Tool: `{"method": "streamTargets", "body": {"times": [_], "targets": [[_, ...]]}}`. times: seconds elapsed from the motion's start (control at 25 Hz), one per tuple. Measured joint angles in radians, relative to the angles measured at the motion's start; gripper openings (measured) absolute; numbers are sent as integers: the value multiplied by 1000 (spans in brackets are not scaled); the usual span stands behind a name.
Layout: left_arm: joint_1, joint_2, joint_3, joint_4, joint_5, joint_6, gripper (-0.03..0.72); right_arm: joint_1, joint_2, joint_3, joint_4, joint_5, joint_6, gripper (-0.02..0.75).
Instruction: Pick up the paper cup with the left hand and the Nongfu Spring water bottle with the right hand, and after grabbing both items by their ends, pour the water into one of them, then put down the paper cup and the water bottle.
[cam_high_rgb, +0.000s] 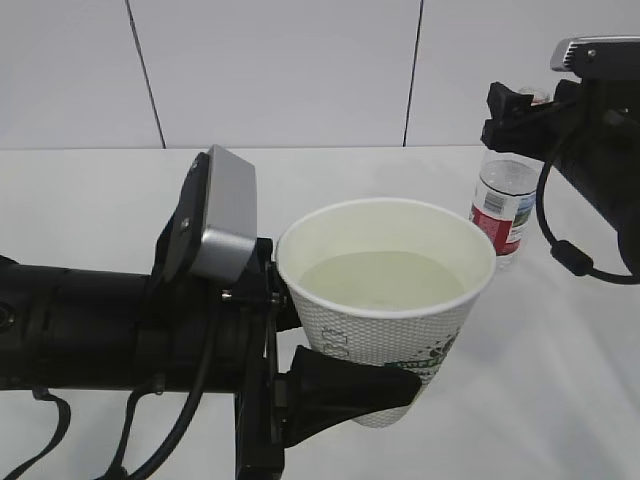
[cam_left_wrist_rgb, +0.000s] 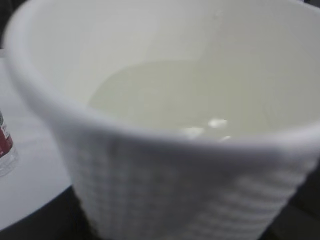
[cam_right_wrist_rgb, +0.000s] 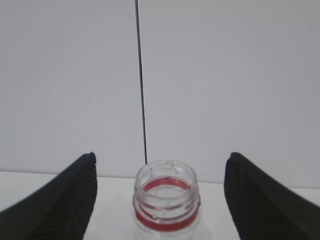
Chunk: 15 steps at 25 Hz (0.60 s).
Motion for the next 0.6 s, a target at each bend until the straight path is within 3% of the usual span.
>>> {"method": "streamTargets", "body": {"times": [0.6], "targets": [[0, 0, 0, 0, 0, 0, 462, 0, -256, 167, -45, 69, 0, 595]]}}
